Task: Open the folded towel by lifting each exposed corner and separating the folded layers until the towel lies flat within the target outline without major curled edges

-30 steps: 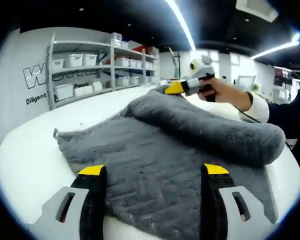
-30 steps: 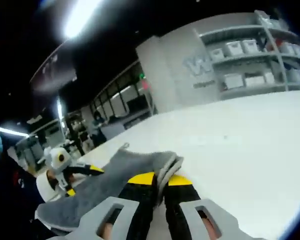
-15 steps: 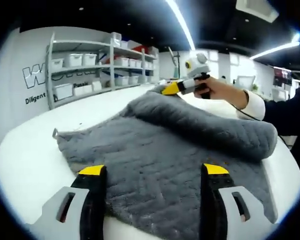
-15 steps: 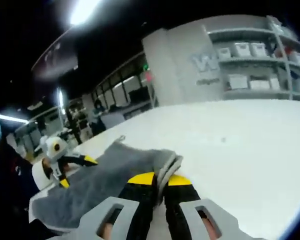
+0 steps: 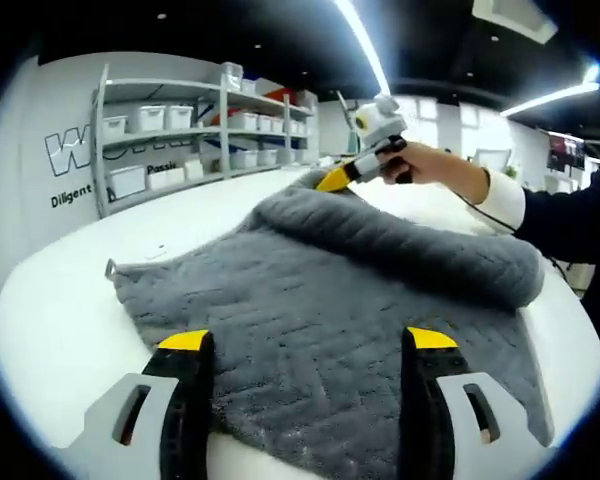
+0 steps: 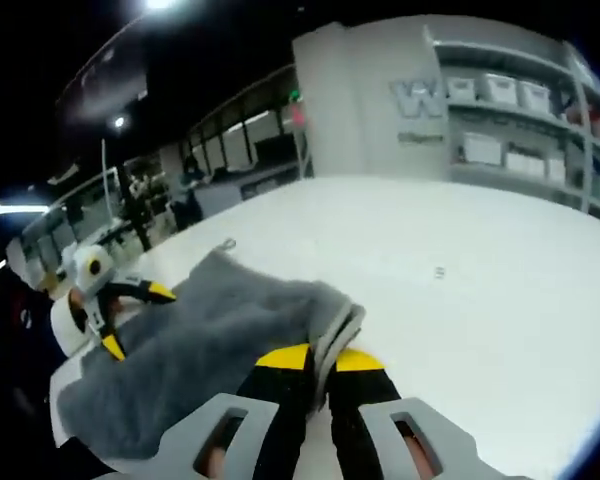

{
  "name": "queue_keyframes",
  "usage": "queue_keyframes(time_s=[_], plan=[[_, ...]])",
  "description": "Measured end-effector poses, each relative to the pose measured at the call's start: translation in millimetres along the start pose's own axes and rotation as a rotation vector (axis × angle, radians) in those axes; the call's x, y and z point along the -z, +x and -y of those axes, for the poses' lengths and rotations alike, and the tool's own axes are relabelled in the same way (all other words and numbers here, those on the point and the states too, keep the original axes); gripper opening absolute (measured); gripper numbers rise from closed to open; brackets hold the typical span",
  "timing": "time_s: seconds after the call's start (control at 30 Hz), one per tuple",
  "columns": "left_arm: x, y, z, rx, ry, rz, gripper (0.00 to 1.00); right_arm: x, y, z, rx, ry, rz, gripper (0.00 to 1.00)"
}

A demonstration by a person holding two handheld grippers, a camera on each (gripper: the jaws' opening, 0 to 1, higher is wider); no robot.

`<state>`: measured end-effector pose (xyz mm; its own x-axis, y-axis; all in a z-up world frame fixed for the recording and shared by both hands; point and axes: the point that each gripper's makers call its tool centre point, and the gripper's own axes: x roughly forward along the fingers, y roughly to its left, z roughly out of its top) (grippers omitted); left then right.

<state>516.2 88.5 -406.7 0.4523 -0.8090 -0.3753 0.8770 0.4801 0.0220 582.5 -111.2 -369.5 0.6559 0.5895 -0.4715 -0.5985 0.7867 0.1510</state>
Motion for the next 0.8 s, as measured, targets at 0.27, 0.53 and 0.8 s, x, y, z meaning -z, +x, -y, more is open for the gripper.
queue_keyframes(time_s=[0.27,0.53,0.8], plan=[[0.9,0,5.6,-0.002,0.002,-0.002,0.76,0.9,5,16,0.026,0.001,-0.044,0.0],[2.5,-1,9.1,-0.004,0.004,-0.002,0.76,3.6,12,32,0.083,-0.044,-0.122,0.0],[5.1,-2,15.8,-0.004,0.004,0.0,0.76,11.7,15,42,0.128,-0.125,-0.183,0.0]])
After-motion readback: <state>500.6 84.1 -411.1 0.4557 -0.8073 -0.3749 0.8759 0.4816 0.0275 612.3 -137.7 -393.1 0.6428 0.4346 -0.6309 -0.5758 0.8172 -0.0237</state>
